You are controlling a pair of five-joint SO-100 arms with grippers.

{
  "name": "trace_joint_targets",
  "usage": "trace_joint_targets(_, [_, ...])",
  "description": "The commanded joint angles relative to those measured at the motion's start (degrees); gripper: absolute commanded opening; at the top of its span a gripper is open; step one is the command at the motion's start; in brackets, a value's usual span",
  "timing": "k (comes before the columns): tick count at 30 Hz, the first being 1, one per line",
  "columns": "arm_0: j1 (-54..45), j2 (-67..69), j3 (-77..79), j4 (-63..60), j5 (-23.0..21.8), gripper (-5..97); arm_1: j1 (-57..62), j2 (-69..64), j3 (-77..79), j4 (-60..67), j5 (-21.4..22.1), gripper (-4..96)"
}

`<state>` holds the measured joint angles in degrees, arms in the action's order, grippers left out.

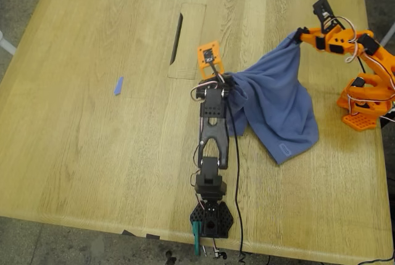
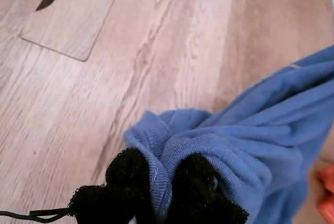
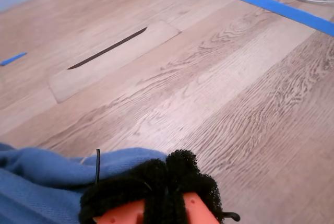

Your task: Fold a T-shirt

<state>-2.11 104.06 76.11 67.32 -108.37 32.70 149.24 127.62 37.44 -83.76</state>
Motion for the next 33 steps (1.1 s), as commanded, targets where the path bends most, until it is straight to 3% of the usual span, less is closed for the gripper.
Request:
trace_joint_targets(1, [-4.92, 7.82, 4.13, -10.99, 0.53, 0, 2.46, -2.55, 0.79, -7.65, 0.35, -0.1])
trace_joint_targets(11, [-11.43, -7.38, 1.14, -34.8, 0.88, 0, 7.12, -22.41, 3.25, -34.8, 0.53, -0.1])
trace_joint_targets(21, [-16.35, -20.48, -3.87, -48.96, 0.88, 0, 9.14, -43.59, -0.88, -53.0, 0.7, -0.1])
trace_joint_targets(33, [-22.94, -33.4, -17.58, -54.93, 1.67, 0, 12.3, -65.92, -25.84, -55.2, 0.62, -0.1])
